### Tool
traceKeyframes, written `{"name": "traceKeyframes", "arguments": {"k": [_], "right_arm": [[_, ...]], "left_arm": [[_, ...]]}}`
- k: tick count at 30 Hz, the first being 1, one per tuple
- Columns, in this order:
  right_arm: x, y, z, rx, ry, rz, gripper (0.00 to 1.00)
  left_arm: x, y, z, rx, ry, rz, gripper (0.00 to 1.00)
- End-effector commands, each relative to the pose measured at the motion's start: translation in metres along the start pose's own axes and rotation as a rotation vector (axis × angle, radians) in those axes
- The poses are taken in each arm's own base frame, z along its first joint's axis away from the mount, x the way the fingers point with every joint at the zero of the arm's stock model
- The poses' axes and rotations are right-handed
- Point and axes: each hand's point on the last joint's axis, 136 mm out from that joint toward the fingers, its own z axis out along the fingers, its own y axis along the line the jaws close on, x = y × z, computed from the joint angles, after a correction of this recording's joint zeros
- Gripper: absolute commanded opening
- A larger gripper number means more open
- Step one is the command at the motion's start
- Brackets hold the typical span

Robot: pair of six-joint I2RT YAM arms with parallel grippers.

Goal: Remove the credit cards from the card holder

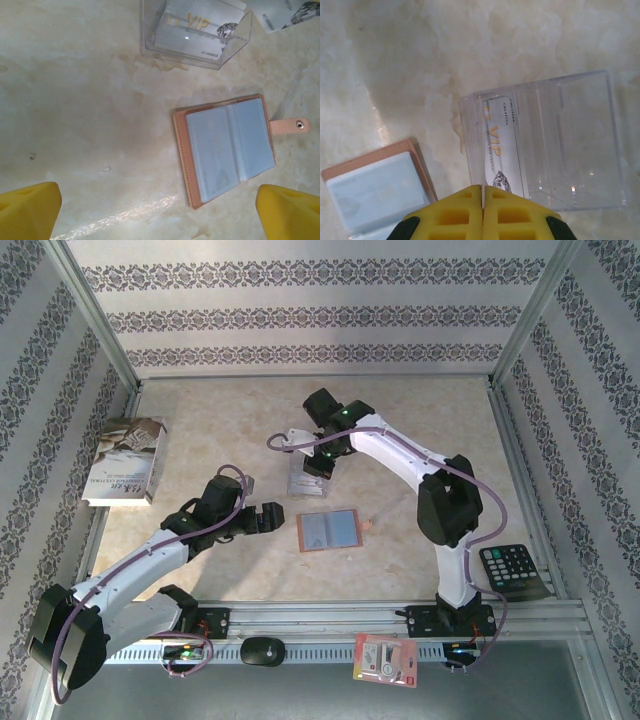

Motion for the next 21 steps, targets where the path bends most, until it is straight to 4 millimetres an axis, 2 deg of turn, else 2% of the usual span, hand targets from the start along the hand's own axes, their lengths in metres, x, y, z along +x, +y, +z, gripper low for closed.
{"name": "traceKeyframes", "arguments": {"k": [1, 14, 21], "right_arm": [[-0.006, -0.001, 0.001, 0.023, 0.005, -0.085, 0.00], [0.005, -0.008, 0.030, 0.007, 0.065, -0.136, 0.00], [0.009, -0.008, 0.035, -0.003, 0.079, -0.142, 0.00]], "left_arm": [[0.008, 0.014, 0.002, -0.045, 0.033, -0.002, 1.00], [0.009, 0.019, 0.014, -0.062, 0.065, -0.016, 1.00], [0.009, 0.021, 0.017, -0.064, 0.070, -0.027, 1.00]]}}
